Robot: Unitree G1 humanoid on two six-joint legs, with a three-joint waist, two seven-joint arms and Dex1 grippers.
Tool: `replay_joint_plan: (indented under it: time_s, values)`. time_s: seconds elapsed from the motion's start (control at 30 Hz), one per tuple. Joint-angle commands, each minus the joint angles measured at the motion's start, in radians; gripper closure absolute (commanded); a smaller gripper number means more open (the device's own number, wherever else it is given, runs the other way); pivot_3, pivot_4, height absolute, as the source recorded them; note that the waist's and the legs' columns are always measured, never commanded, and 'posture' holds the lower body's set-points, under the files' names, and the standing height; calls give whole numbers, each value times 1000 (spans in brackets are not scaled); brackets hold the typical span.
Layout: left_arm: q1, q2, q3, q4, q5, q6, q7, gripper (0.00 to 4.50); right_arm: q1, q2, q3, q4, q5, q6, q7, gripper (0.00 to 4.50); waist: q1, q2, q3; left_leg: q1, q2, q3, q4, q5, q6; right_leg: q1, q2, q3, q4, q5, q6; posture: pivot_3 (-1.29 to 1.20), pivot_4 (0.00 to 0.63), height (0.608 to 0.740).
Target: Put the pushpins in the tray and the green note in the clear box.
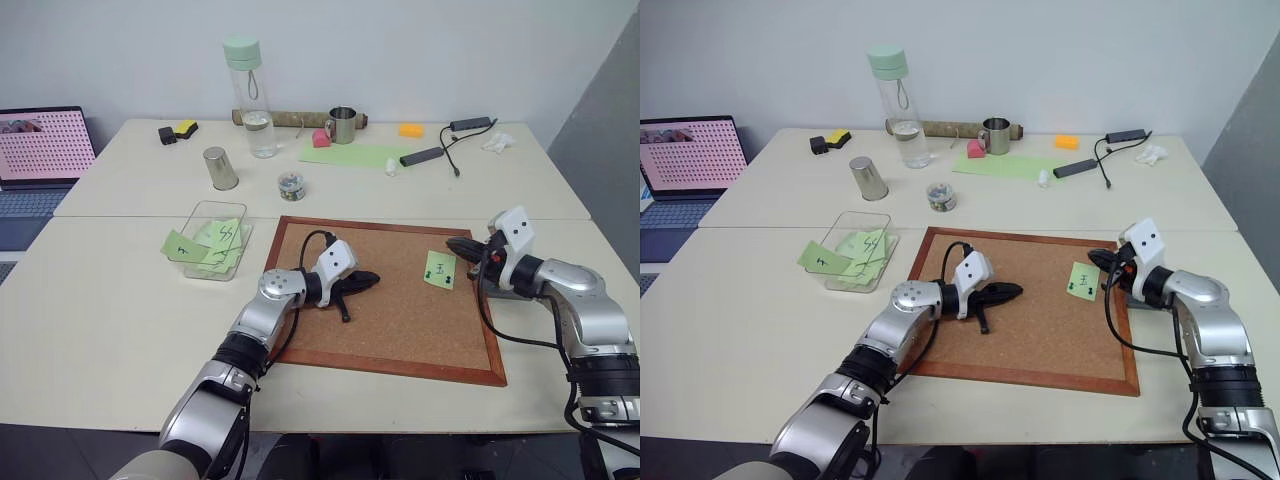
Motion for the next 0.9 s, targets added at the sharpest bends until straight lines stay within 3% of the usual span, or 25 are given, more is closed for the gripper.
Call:
replay_joint_plan:
  time_s: [0.03,0.2,0.4,0.43,0.73,0.9]
  values:
    - [43,-2,-29,36,31,30,-5,4500,39,-75,-76,-83,20,38,0,4482,0,0,0,0,0,0,0,0,0,0,0,0,0,0,0,0,150,740]
    - [36,0,-26,46,33,24,-1,4500,116,-143,-111,-56,-42,103,-84,4482,2,0,-1,0,0,0,0,0,0,0,0,0,-1,0,0,0,150,740]
    - [18,-6,-28,68,36,14,-2,4500,121,-125,-92,5,-82,138,-162,4482,1,4,-4,2,0,1,0,0,0,2,0,1,1,0,0,0,150,740]
    - [16,-6,-28,70,37,13,-3,4500,120,-123,-91,10,-84,137,-163,4059,1,4,-5,2,0,1,0,0,0,2,0,1,0,0,0,0,150,740]
    - [17,-2,-23,70,34,15,-1,4500,115,-136,-123,-25,-56,138,-157,2200,1,4,-5,2,0,1,0,0,0,2,0,1,0,0,0,0,150,740]
    - [12,0,-20,76,34,13,-1,4500,156,-149,-103,-176,22,155,-44,1348,1,4,-5,2,0,1,0,0,0,2,0,1,0,0,0,0,150,740]
